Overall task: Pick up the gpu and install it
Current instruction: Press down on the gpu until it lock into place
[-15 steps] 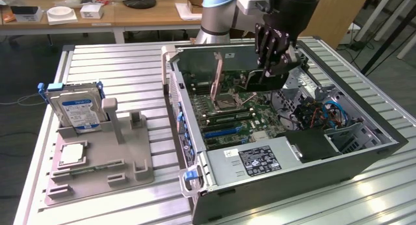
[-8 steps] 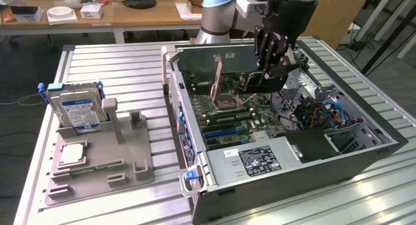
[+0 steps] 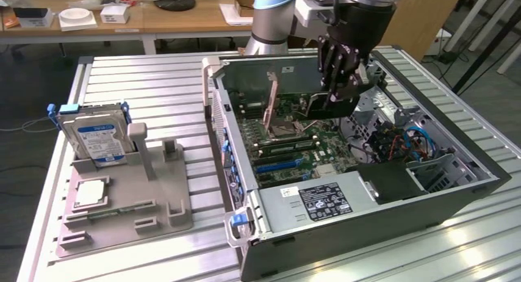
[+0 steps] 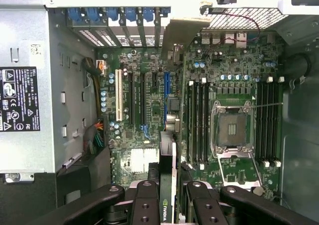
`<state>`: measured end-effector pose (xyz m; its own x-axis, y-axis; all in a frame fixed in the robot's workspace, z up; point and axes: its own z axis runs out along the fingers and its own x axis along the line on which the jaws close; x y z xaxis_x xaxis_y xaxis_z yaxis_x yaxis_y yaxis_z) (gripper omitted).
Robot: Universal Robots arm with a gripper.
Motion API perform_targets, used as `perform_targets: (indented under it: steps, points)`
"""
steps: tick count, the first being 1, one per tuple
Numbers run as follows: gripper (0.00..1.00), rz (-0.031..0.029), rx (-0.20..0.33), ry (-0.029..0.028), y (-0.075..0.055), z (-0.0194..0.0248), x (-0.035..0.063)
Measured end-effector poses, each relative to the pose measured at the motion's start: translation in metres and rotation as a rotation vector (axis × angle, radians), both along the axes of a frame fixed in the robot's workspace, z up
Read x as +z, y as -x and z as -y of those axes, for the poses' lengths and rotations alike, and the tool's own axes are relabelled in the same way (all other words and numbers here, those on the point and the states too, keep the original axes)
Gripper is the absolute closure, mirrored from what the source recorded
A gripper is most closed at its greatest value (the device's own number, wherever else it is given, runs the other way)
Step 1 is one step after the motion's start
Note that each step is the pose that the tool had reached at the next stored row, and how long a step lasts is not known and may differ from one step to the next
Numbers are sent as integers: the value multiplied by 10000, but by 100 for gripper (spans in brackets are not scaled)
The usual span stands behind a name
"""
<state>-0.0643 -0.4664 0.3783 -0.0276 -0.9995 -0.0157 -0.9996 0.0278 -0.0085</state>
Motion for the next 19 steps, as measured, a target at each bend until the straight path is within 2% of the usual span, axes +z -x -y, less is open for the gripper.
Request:
perform_targets:
  steps: [19]
  points:
    - [74, 2, 0, 62, 0, -4, -196]
